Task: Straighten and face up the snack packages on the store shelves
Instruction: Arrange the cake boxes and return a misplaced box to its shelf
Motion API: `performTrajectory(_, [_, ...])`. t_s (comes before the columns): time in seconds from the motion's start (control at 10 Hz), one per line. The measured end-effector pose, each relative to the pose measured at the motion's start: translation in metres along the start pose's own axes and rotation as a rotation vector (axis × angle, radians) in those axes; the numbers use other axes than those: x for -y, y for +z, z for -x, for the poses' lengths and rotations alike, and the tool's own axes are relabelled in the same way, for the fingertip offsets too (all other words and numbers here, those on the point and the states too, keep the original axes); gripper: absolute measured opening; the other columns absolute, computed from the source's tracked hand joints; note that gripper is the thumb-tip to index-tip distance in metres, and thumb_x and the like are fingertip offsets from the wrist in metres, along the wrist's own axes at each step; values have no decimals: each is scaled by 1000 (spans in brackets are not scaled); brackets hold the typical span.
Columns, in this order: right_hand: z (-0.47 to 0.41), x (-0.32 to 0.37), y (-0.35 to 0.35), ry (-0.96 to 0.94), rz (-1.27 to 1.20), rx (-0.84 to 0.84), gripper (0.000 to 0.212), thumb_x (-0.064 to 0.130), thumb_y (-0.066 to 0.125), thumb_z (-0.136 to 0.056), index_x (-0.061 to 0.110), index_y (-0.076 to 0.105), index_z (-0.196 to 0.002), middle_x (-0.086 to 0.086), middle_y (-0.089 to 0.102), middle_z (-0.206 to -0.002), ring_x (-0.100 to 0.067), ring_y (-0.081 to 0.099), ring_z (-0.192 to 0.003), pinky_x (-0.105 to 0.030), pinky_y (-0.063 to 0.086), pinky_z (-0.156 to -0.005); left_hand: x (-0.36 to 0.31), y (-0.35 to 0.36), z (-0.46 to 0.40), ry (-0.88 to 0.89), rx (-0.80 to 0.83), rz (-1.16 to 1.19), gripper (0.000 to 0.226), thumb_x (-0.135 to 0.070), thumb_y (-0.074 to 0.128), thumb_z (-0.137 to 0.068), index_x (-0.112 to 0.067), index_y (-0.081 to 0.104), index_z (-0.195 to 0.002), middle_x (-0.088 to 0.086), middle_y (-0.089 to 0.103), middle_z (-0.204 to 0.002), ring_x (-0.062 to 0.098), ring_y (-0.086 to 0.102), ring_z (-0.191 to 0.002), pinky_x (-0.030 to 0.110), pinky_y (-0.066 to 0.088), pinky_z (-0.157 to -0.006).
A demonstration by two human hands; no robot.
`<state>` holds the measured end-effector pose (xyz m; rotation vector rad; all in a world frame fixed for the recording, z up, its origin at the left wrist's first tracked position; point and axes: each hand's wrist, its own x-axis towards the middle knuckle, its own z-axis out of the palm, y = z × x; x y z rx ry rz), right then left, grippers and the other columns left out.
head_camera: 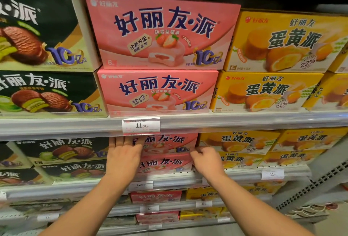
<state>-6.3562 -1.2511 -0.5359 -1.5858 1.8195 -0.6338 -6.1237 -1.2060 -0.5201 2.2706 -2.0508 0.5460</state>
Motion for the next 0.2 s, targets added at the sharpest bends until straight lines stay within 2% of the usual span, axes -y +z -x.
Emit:
performTrajectory(0.1, [-1, -6, 1, -24, -31, 15, 21, 39, 55, -93, 26, 68, -82, 12, 61, -56, -10, 59, -61, -20, 35, -48, 0, 4, 1, -52, -27, 29, 42, -25, 56, -91, -33, 56, -132, 12, 66, -117, 36, 60, -111, 52, 22, -110])
performTrajectory(0.2, [-1, -12, -3, -54, -36, 17, 33, 37, 56, -93, 24, 52, -63, 9, 58, -49, -10, 54, -56, -24, 38, -50, -2, 4, 5, -45, -77, 16, 56, -25, 73, -81, -22, 56, -134, 20, 64, -118, 42, 56, -115, 56, 11, -111])
